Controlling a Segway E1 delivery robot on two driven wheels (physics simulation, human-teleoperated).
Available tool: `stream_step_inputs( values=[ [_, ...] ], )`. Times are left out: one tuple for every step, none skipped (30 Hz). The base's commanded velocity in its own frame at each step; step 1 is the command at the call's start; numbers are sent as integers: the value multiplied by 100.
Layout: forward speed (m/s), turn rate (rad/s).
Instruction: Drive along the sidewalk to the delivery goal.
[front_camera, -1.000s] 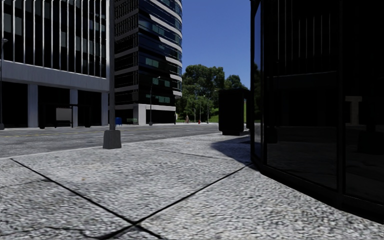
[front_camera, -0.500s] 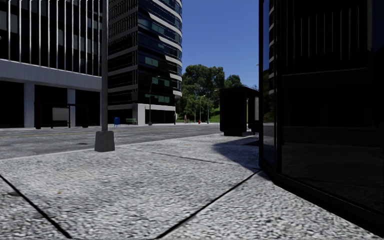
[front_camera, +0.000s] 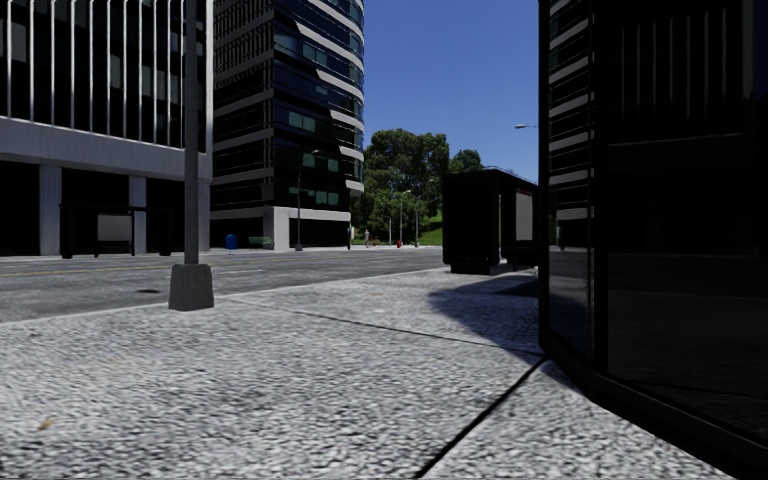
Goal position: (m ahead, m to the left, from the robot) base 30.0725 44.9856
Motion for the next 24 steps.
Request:
stream_step_inputs(
  values=[
    [91, 0],
    [91, 0],
    [91, 0],
    [92, 0],
    [94, 0],
    [99, 0],
    [99, 0],
    [101, 0],
    [102, 0],
    [102, 0],
    [102, 0],
    [102, 0],
    [102, 0],
    [102, 0],
    [102, 0],
    [102, 0],
    [102, 0],
    [102, 0],
    [102, 0],
    [102, 0],
    [103, 0],
    [103, 0],
    [103, 0],
    [103, 0]
  ],
)
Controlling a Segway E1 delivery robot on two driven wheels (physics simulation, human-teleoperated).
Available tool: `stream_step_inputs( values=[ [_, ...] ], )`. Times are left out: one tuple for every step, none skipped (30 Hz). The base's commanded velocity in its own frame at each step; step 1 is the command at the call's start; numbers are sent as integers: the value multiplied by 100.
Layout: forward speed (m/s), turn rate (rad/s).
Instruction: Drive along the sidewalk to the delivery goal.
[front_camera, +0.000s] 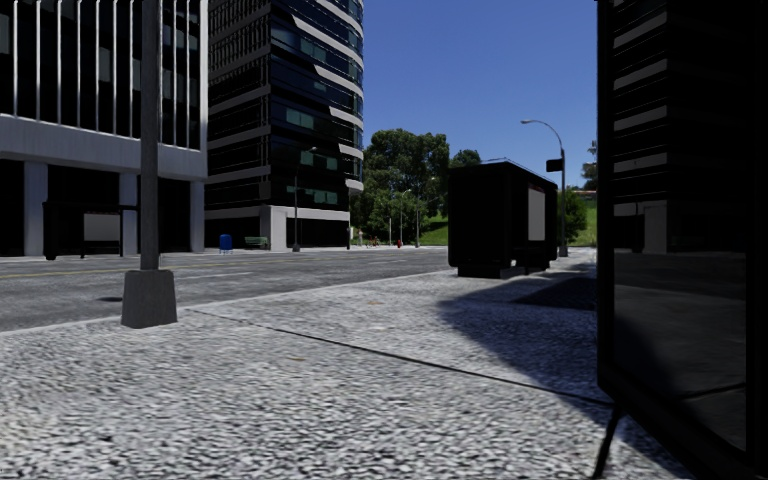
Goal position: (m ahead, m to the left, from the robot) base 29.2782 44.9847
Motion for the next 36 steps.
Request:
stream_step_inputs(
  values=[
    [103, 0],
    [106, 0],
    [110, 0],
    [111, 0],
    [111, 0],
    [111, 0],
    [115, 0],
    [118, 0],
    [120, 0],
    [120, 0],
    [121, 0],
    [121, 0],
    [124, 0],
    [126, 0],
    [126, 0],
    [128, 0],
    [129, 0],
    [130, 0],
    [132, 0],
    [132, 0],
    [132, 0],
    [132, 0],
    [133, 0],
    [133, 0],
    [133, 0],
    [133, 0],
    [133, 0],
    [133, 0],
    [133, 0],
    [133, 0],
    [133, 0],
    [133, 0],
    [133, 0],
    [133, 0],
    [133, 0],
    [133, 0]
  ],
)
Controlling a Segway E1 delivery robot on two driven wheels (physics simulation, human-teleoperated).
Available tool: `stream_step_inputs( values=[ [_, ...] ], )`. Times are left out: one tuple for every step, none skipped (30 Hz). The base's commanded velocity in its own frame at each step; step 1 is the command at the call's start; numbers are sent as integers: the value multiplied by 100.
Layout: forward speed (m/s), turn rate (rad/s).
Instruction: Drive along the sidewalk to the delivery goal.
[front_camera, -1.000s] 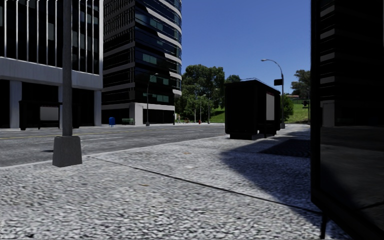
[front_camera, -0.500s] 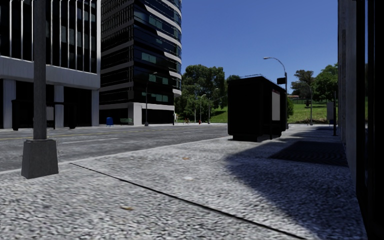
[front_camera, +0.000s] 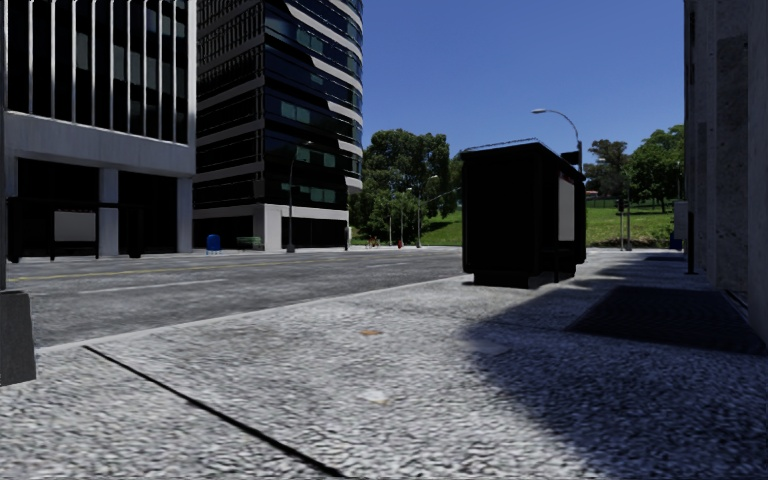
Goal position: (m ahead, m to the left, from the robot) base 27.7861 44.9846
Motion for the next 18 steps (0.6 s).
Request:
stream_step_inputs(
  values=[
    [133, -2],
    [133, -21],
    [133, -36],
    [133, -36],
    [133, -55],
    [133, -68],
    [133, -74],
    [133, -74],
    [133, -76],
    [133, -76],
    [133, -77],
    [133, -77],
    [133, -77],
    [133, -77],
    [133, -77],
    [133, -77],
    [133, -77],
    [133, -77]
  ],
)
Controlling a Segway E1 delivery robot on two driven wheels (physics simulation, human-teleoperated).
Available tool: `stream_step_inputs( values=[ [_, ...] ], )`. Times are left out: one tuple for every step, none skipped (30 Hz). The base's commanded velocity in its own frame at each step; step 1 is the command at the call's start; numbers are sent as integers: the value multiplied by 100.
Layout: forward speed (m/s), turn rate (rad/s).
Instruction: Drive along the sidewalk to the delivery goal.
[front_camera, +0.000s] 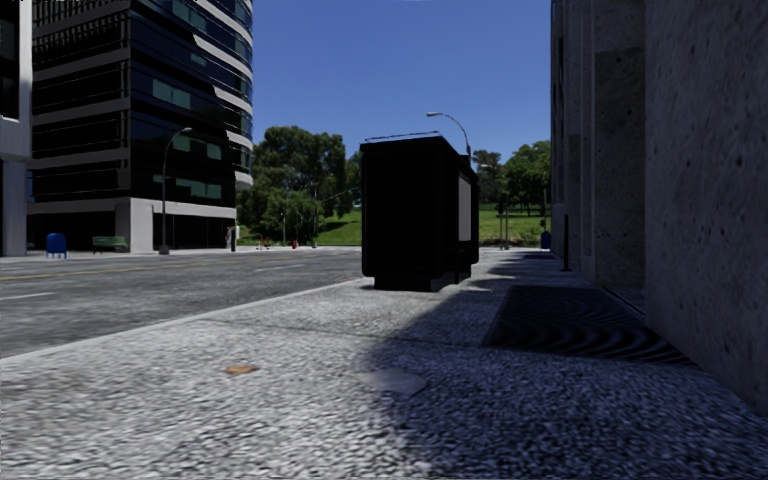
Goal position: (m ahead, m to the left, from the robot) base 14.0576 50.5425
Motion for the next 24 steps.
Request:
stream_step_inputs(
  values=[
    [133, -77],
    [133, -77],
    [133, -5],
    [133, 0],
    [133, 0],
    [133, 0],
    [133, 0],
    [133, 0],
    [133, 0],
    [133, 0],
    [133, 0],
    [133, 0],
    [133, 0],
    [133, -21],
    [133, -42],
    [133, -87],
    [133, -87],
    [133, -120],
    [133, -120],
    [133, -120],
    [133, -120],
    [133, -120],
    [133, -119],
    [133, -70]
  ],
)
